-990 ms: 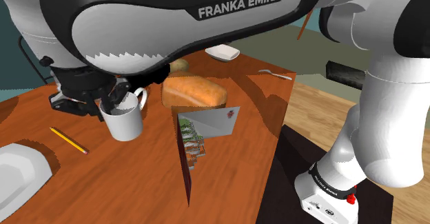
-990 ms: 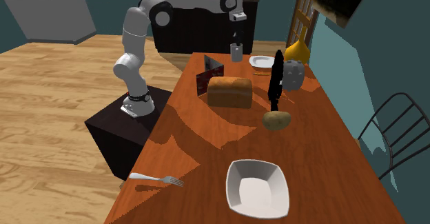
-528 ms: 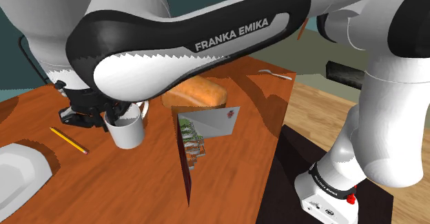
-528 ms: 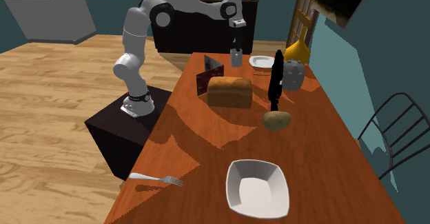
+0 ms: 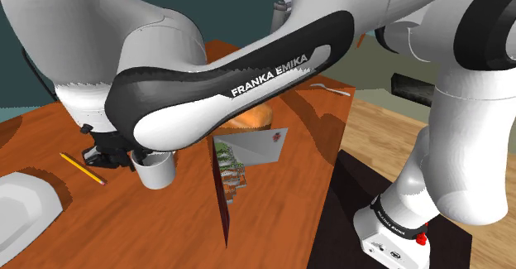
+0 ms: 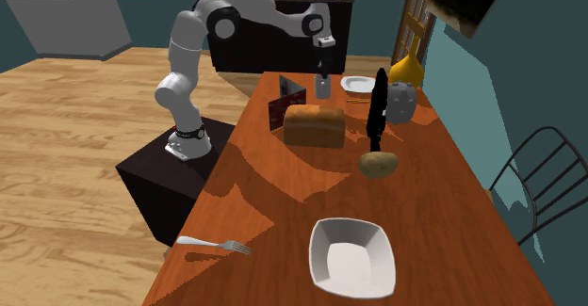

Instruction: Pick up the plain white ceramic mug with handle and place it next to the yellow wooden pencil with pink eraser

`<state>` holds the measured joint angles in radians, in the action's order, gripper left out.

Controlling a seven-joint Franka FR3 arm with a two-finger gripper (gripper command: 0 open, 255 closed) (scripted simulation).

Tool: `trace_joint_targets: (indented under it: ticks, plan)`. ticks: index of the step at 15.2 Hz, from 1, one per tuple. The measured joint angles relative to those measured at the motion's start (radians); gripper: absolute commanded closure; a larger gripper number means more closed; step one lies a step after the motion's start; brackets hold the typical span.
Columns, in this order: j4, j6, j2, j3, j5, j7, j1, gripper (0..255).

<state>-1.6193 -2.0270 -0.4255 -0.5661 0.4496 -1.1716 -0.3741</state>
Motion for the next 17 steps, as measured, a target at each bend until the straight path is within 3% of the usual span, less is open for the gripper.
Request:
trace_joint_targets:
  ticks: [8, 14, 15, 17]
  plan:
    - [-0.053, -0.081, -0.037, 0.017, 0.034, -0.031, -0.004, 255]
    - [-0.055, -0.086, -0.041, 0.018, 0.037, -0.035, -0.006, 255]
    - [-0.055, -0.086, -0.041, 0.018, 0.037, -0.035, -0.006, 0]
    - [-0.055, -0.086, -0.041, 0.018, 0.037, -0.035, -0.006, 0]
